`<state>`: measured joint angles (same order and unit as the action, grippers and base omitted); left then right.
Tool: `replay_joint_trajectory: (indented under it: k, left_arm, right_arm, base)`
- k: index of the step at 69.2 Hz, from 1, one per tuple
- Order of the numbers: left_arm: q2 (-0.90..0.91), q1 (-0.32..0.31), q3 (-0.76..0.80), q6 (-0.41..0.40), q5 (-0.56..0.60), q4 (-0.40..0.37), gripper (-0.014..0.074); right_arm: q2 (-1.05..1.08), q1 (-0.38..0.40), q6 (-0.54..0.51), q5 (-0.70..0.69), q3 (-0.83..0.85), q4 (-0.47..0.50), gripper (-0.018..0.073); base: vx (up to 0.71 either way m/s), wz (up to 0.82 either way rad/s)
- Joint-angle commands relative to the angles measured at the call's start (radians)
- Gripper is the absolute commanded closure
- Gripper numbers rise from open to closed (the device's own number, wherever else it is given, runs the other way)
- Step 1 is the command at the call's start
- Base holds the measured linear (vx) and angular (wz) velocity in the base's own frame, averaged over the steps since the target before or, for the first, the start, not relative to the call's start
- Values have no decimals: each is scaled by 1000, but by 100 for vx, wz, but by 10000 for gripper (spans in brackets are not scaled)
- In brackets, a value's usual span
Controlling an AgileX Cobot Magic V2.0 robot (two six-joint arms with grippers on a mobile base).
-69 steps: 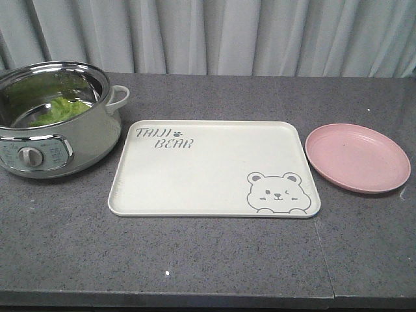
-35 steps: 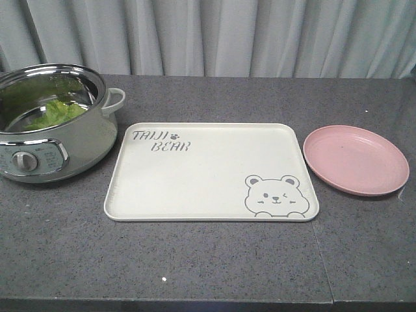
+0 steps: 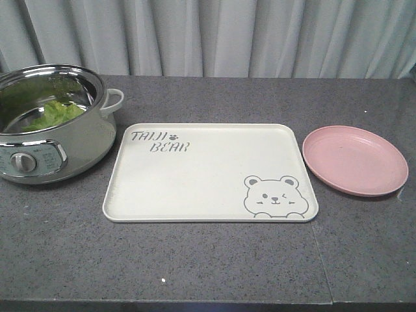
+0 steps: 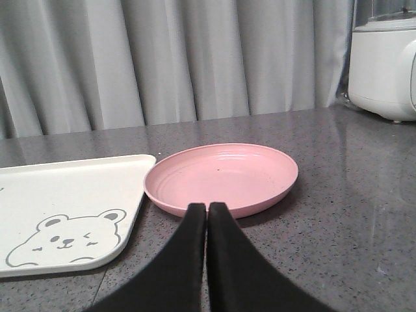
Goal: Transfer vegetables to tray and serve
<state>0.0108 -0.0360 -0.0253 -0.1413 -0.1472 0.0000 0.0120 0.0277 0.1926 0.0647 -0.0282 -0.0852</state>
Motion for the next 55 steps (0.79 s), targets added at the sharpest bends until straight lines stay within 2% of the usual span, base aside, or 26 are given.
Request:
replay_joint_trajectory:
  k: [1, 55]
  left_arm:
    - [-9, -1, -21, -4, 82, 0, 602]
    - [-9, -1, -21, -4, 82, 0, 602]
  right_arm:
    - [4, 5, -11, -77, -14, -5, 561]
    - [4, 5, -11, -75, -14, -5, 561]
  base:
    - [0, 0]
    - [0, 0]
